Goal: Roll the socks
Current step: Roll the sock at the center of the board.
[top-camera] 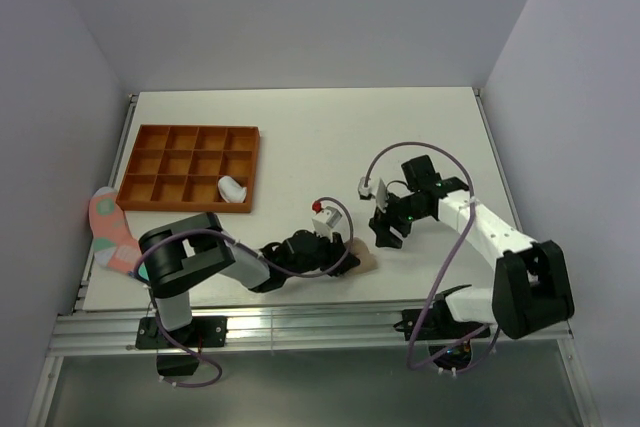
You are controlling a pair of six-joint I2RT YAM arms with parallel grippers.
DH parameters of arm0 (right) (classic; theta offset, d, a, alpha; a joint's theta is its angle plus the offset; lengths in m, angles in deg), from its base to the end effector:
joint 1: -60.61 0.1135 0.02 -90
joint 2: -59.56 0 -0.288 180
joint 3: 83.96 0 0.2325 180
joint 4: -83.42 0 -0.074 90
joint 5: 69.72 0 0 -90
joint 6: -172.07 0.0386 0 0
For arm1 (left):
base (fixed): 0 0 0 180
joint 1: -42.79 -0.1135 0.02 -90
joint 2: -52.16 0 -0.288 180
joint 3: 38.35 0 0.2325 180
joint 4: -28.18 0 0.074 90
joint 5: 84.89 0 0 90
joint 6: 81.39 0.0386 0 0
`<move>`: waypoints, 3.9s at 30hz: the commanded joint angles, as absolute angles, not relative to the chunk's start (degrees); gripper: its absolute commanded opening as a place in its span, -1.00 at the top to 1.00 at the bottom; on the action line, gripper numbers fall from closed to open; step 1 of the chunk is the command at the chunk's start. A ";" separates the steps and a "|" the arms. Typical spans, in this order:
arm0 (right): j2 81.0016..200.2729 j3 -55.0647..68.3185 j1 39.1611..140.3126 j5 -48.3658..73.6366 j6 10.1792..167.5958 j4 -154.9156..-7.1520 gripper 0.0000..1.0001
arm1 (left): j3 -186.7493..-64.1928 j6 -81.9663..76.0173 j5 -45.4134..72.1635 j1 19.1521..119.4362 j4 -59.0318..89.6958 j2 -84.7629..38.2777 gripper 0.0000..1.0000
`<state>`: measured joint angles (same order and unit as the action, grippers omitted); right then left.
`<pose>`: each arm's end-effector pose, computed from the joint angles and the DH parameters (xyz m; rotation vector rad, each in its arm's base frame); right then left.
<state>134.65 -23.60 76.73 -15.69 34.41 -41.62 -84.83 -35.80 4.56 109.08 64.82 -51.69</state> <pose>0.1928 0.0793 0.2340 -1.4771 2.0925 0.6744 0.1289 -0.2925 0.1575 0.4021 2.1180 -1.2191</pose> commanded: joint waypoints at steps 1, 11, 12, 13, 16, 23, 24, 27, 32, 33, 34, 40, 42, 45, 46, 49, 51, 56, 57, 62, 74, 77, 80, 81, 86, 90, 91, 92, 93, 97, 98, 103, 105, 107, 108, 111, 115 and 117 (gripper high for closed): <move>129.09 -26.29 76.69 -16.55 28.99 -44.45 -0.49 | -82.74 -38.06 12.39 108.63 44.36 -56.82 0.99; 116.96 -34.11 79.32 -19.98 19.06 -40.58 -0.61 | -82.92 -43.69 23.03 102.66 40.04 -58.84 0.99; 115.73 -34.64 80.11 -19.02 19.14 -40.58 -0.61 | -83.18 -43.95 23.30 102.39 38.82 -59.19 0.99; 115.02 -35.60 82.30 -18.75 19.32 -40.85 -0.61 | -83.62 -44.21 23.57 101.86 37.33 -59.45 0.99; 112.82 -37.44 86.86 -16.21 21.16 -42.60 -0.62 | -85.64 -44.74 25.24 101.07 34.86 -60.60 0.99; 111.67 -41.14 94.70 -12.69 23.88 -47.25 -0.63 | -88.98 -45.01 29.19 99.40 29.23 -62.35 0.99; 111.76 -41.58 95.06 -12.60 23.98 -47.70 -0.62 | -89.33 -44.66 29.54 99.22 28.70 -62.44 0.99; 111.41 -42.63 96.73 -11.02 25.03 -50.16 -0.58 | -90.48 -44.13 30.25 98.69 26.15 -62.80 0.99; 111.41 -44.13 98.31 -8.73 25.91 -54.02 -0.52 | -91.09 -43.51 31.39 97.64 25.00 -63.76 0.99; 111.41 -44.57 98.84 -8.47 26.17 -54.29 -0.48 | -91.09 -43.51 31.65 97.55 25.09 -63.85 0.99; 111.50 -44.75 99.02 -8.38 26.26 -54.73 -0.46 | -91.18 -43.51 32.00 97.46 25.01 -64.11 0.99; 112.20 -46.24 101.04 -7.15 27.14 -57.28 -0.35 | -90.93 -43.77 34.81 96.24 27.37 -65.43 0.99; 112.55 -46.33 101.30 -7.06 27.49 -57.54 -0.34 | -90.66 -44.22 36.31 95.88 28.52 -65.61 0.99; 114.13 -46.51 101.74 -6.62 27.76 -58.51 -0.29 | -91.00 -44.13 37.19 95.27 28.87 -65.96 0.99; 114.57 -46.42 101.83 -6.53 27.93 -58.77 -0.28 | -91.09 -44.13 37.37 95.18 28.96 -66.05 0.99; 117.11 -46.16 101.92 -6.88 29.07 -60.00 -0.18 | -91.01 -44.74 38.07 95.18 29.92 -65.70 0.99; 118.35 -45.72 101.83 -6.88 29.34 -60.18 -0.08 | -90.74 -45.62 38.69 95.18 30.89 -65.35 0.99; 122.04 -44.84 101.83 -7.14 30.66 -60.98 0.20 | -90.57 -46.94 38.25 95.18 31.94 -63.68 0.94; 122.66 -43.79 101.83 -7.41 30.74 -60.54 0.30 | -90.31 -47.64 37.90 95.18 32.30 -63.33 0.90; 126.52 -41.06 101.39 -9.42 31.01 -57.11 0.57 | -87.41 -48.44 32.02 95.27 36.07 -57.80 0.75; 137.33 -32.98 98.41 -15.23 27.58 -47.97 0.69 | -74.14 -50.90 16.29 95.26 53.30 -43.65 0.61; 140.76 -31.22 97.70 -16.72 25.83 -44.72 0.68 | -72.12 -50.37 12.42 95.27 54.88 -39.78 0.61; 144.27 -28.76 96.38 -17.51 24.60 -41.91 0.67 | -70.09 -49.49 8.47 95.62 55.59 -35.30 0.61; 145.15 -27.45 95.69 -18.30 24.07 -41.03 0.66 | -69.22 -48.62 7.15 96.23 55.33 -33.81 0.61; 153.06 -20.51 93.31 -20.06 21.61 -33.30 0.63 | -68.86 -42.83 -0.32 99.65 51.03 -23.52 0.56; 159.03 -15.49 91.90 -20.94 22.04 -29.08 0.62 | -69.73 -38.25 -2.53 102.11 47.52 -18.60 0.54; 160.01 -14.61 91.64 -21.12 22.13 -27.59 0.62 | -69.91 -37.20 -2.71 102.73 47.33 -17.37 0.54; 161.06 -12.86 91.29 -21.21 22.39 -26.97 0.62 | -70.17 -35.18 -3.32 103.26 46.72 -16.84 0.55; 162.03 -11.98 91.02 -21.38 22.57 -26.27 0.61 | -70.96 -34.29 -3.67 104.66 46.11 -16.48 0.54; 167.39 -7.93 90.49 -21.65 23.36 -22.23 0.61 | -74.30 -29.46 -5.95 107.83 40.93 -17.53 0.53; 168.01 -6.44 90.41 -21.13 23.80 -21.95 0.60 | -75.09 -27.80 -6.13 108.36 40.57 -17.97 0.53; 171.17 -3.89 90.23 -19.89 25.91 -21.69 0.60 | -79.83 -23.40 -7.54 110.38 39.42 -22.10 0.43; 171.62 -3.62 90.23 -19.80 26.43 -21.51 0.60 | -81.16 -22.25 -6.85 110.47 39.33 -24.98 0.39; 171.79 -3.18 90.23 -19.72 26.61 -21.51 0.60 | -83.08 -20.76 -6.66 110.64 39.16 -27.19 0.36; 171.97 -3.09 90.23 -19.54 26.96 -21.69 0.60 | -83.62 -20.32 -6.58 110.73 39.24 -29.20 0.34; 172.14 -2.91 90.14 -19.36 27.23 -21.69 0.60 | -84.41 -18.73 -6.40 110.82 40.82 -31.85 0.30; 172.50 -2.74 90.14 -19.19 27.67 -21.95 0.60 | -84.94 -17.50 -5.61 110.82 42.67 -33.79 0.18; 172.67 -2.65 90.14 -19.01 28.02 -22.13 0.60 | -85.29 -17.50 -5.35 110.82 43.11 -34.93 0.15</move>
